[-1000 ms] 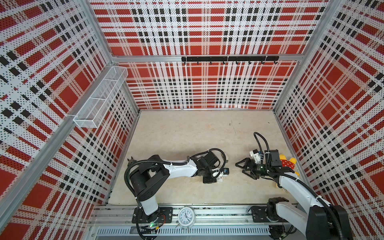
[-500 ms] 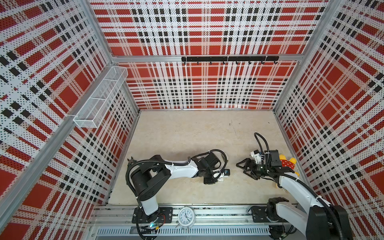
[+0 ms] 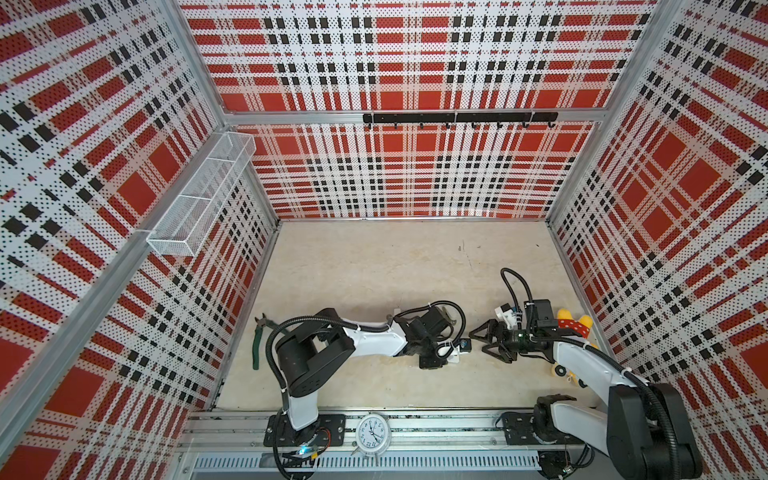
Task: Load the staples into the stapler
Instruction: 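Lower the left gripper and grasp the white staple box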
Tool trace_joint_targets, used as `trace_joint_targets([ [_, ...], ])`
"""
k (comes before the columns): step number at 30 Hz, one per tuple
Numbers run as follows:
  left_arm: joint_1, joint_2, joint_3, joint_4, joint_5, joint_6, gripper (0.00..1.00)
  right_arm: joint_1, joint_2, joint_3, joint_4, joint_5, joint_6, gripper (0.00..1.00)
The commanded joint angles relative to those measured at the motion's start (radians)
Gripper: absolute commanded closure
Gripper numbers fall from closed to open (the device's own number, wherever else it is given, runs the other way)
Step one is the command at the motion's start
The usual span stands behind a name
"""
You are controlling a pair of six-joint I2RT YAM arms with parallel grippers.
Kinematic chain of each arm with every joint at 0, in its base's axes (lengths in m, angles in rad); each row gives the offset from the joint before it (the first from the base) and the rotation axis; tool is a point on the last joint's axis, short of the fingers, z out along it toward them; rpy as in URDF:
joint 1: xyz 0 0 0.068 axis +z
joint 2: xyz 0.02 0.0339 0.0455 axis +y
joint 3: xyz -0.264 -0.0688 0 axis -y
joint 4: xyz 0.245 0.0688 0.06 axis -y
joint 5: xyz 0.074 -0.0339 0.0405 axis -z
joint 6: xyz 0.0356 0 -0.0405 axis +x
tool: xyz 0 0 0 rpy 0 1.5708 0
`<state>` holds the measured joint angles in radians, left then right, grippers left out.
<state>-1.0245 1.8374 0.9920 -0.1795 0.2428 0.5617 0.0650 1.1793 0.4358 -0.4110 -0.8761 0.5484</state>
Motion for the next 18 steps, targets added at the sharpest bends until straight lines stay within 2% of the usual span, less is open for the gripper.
trace_joint_targets([
  [1, -0.008, 0.015, -0.005, -0.008, 0.003, -0.011, 0.57, -0.002, 0.001, 0.016, 0.012, -0.087, -0.041, 0.16],
  [9, -0.001, -0.015, -0.041, 0.012, 0.017, -0.021, 0.56, 0.024, 0.074, 0.019, -0.002, -0.115, -0.070, 0.17],
  [18, 0.024, -0.024, -0.054, 0.012, 0.073, -0.020, 0.59, 0.103, 0.153, 0.012, 0.140, -0.119, 0.020, 0.19],
])
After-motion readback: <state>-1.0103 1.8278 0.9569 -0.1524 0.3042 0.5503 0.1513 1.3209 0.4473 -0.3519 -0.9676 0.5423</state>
